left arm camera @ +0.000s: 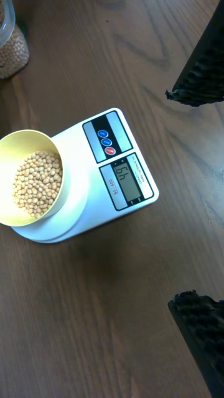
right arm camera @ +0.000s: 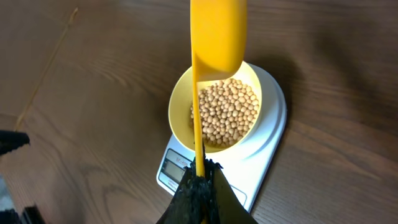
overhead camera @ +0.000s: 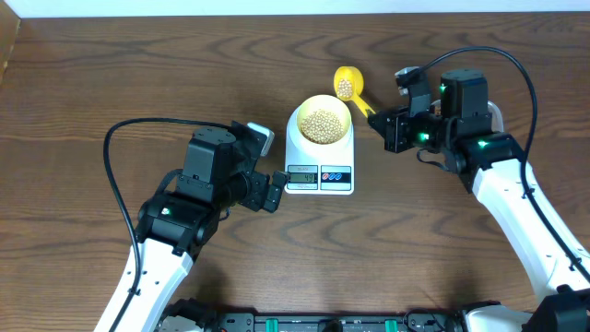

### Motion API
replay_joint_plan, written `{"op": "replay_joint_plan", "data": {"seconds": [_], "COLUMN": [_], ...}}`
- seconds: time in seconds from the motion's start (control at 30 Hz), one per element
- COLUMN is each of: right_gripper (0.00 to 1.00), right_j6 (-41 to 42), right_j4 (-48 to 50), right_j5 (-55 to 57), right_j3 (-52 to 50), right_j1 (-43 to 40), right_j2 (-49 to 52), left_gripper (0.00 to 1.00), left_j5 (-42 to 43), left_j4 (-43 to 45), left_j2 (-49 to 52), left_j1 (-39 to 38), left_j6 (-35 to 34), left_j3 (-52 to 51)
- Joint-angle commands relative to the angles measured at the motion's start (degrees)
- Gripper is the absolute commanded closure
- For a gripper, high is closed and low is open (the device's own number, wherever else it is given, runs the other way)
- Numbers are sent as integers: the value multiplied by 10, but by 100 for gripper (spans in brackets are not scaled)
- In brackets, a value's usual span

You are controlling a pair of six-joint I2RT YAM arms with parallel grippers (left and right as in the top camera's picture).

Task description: Scoop item into bowl and weigh 50g on scale

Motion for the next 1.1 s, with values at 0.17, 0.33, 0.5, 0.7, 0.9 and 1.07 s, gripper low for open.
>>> {"op": "replay_joint_plan", "data": {"seconds": [0.17, 0.33, 0.5, 0.7, 0.9, 1.07], "right_gripper": [99, 99, 99, 99, 99, 99], "right_j6": [-68, -73, -114, -122, -133, -132], "right_j4": [-5, -6, -12, -14, -14, -9], "right_j5": [-10, -5, -3, 25, 42, 46], "right_j3": [0, 0, 0, 0, 0, 0], "right_j1": [28, 31, 33, 33, 33, 33], "right_j2": [2, 2, 2, 2, 2, 2], "left_gripper": [2, 2, 2, 2, 2, 2], "left_j5": [-3, -3, -4, -4, -4, -4], "left_j4": [2, 2, 2, 2, 2, 2], "left_j2": [0, 0, 0, 0, 0, 0], "left_j1": [3, 3, 3, 3, 3, 3], "left_j6": [4, 4, 4, 4, 4, 4], "left_j3": [0, 0, 0, 0, 0, 0]}}
